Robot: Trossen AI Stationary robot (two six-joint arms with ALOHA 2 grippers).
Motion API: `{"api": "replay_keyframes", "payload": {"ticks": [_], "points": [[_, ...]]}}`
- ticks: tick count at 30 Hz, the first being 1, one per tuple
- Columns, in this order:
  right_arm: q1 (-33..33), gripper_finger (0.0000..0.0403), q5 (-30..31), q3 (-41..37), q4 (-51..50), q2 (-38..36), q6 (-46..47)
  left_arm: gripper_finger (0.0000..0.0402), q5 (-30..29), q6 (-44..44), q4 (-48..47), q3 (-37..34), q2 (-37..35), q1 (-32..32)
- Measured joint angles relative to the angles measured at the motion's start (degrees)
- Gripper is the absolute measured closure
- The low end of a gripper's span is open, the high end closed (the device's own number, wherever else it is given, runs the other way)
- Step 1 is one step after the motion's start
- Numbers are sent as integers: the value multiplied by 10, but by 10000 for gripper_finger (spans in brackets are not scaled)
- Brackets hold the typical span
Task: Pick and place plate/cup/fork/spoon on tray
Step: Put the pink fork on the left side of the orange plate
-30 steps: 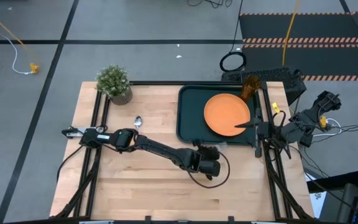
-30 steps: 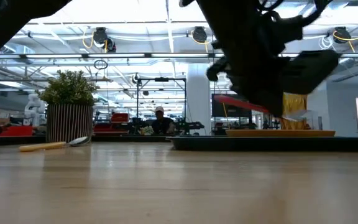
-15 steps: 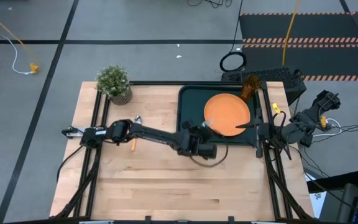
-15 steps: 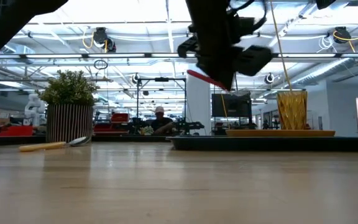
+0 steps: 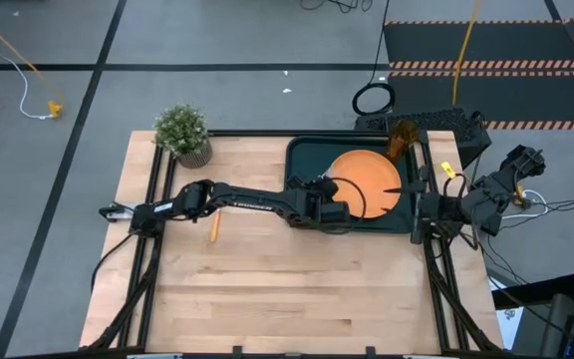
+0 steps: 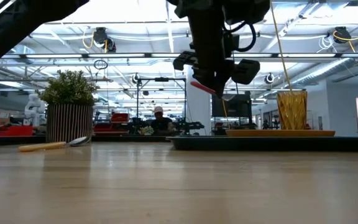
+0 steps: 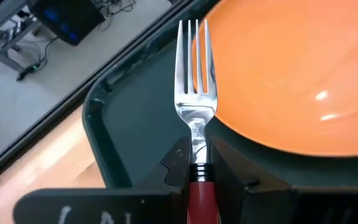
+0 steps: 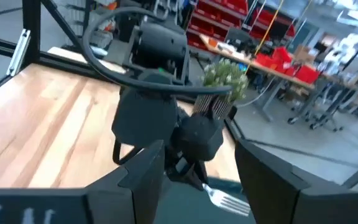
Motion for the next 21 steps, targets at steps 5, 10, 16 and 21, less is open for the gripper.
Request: {"api": "replay_keyframes", "payload": {"ticks": [5, 10, 16, 21], "points": [[0, 211, 0, 0, 47, -2, -72, 352, -4, -38, 0, 0, 0, 9], [0, 211, -2, 0, 73, -2, -134, 356, -12, -78, 0, 0, 1, 22], [0, 211, -2, 0, 76, -2, -179, 353, -13, -139, 4, 0, 7, 34], [0, 211, -2, 0, 76, -2, -197, 353, -13, -176, 26, 0, 26, 41]]}}
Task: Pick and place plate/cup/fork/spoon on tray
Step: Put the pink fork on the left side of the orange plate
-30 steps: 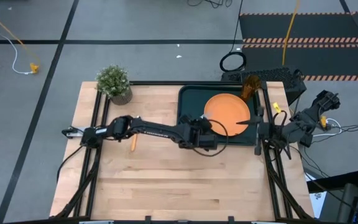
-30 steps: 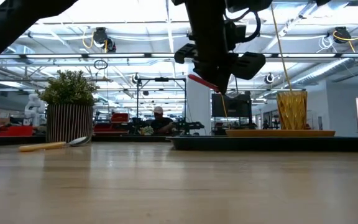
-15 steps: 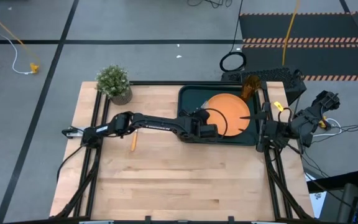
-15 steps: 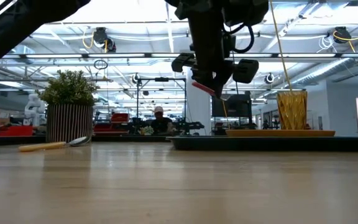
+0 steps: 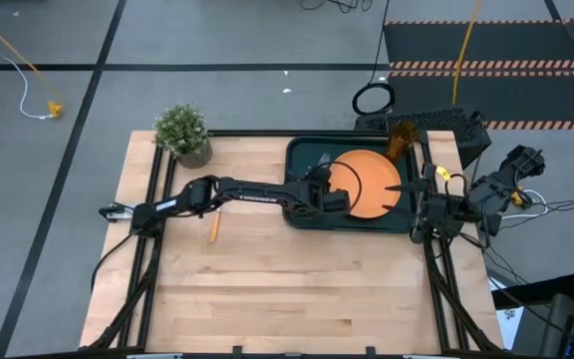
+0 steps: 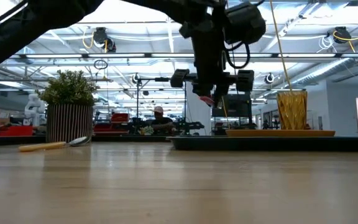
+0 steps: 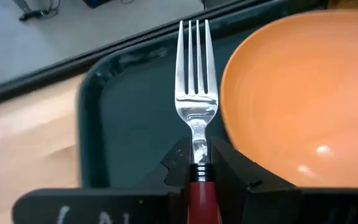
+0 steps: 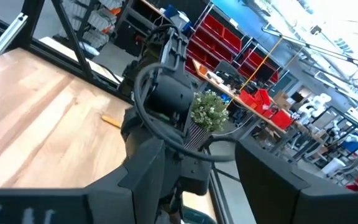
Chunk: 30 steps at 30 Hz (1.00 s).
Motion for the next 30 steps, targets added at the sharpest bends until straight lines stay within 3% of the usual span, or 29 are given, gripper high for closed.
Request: {"api": "replay_keyframes", "payload": {"ticks": [17, 30], "points": [[0, 211, 0, 0, 23, 0, 19, 353, 18, -74, 86, 0, 65, 22], [0, 211, 0, 0, 27, 0, 20, 353, 26, -121, 80, 1, 74, 35]]}}
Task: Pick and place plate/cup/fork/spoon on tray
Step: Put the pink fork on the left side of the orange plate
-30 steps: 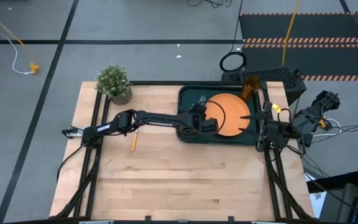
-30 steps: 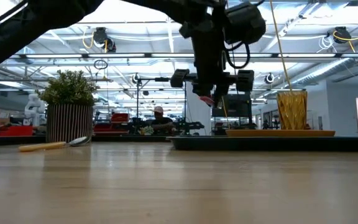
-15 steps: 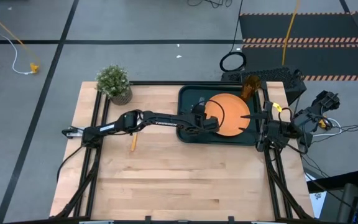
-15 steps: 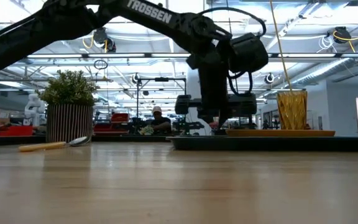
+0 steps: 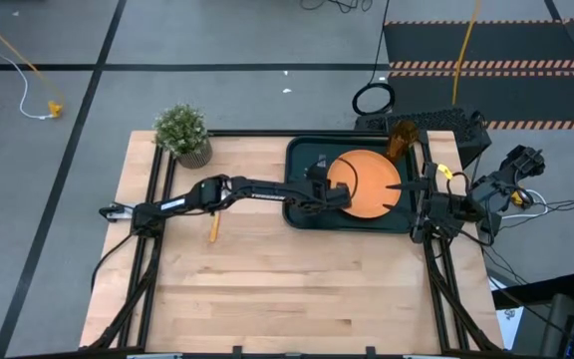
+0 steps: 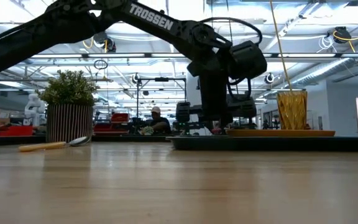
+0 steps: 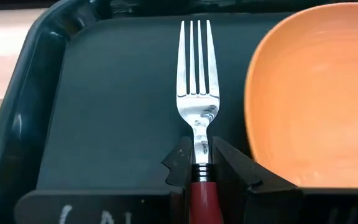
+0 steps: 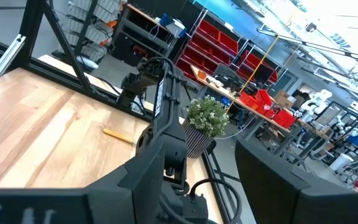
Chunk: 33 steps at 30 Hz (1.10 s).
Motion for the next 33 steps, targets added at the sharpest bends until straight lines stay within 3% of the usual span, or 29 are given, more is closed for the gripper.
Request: {"api": "replay_keyframes", "payload": {"ticks": [22, 33], "points": [[0, 211, 0, 0, -2, 0, -4, 351, 28, -71, 10, 0, 7, 17], [0, 211, 0, 0, -3, 0, -4, 316, 50, -100, 15, -2, 23, 21]]}}
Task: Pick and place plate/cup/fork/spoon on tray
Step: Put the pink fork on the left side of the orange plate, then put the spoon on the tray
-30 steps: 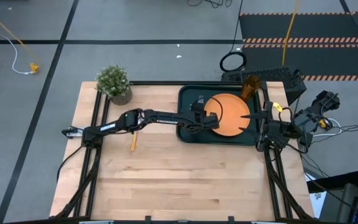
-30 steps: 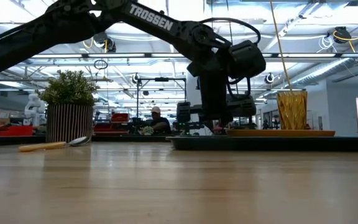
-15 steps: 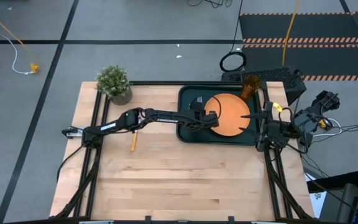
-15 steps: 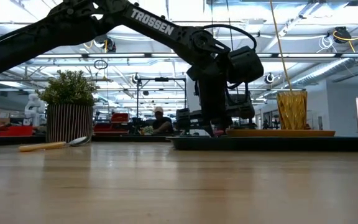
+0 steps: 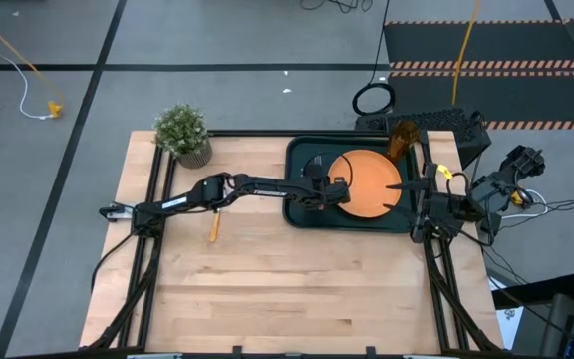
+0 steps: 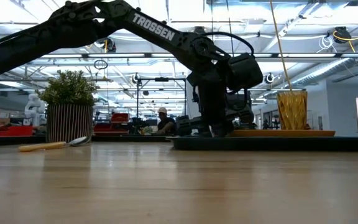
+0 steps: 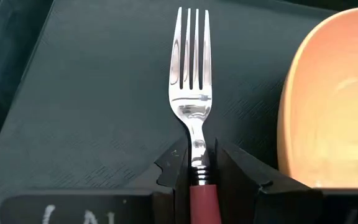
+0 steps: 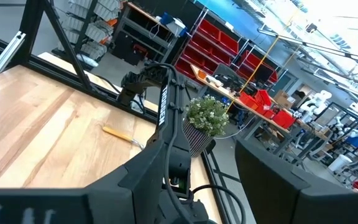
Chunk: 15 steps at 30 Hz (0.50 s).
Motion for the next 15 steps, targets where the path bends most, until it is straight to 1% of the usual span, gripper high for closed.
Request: {"api": "replay_keyframes", "payload": {"ticks": [10, 15], "points": [[0, 211, 0, 0, -5, 0, 0, 314, -5, 34, -15, -1, -14, -3], [0, 211, 3, 0, -18, -4, 4, 314, -38, 60, -20, 0, -45, -10]]}}
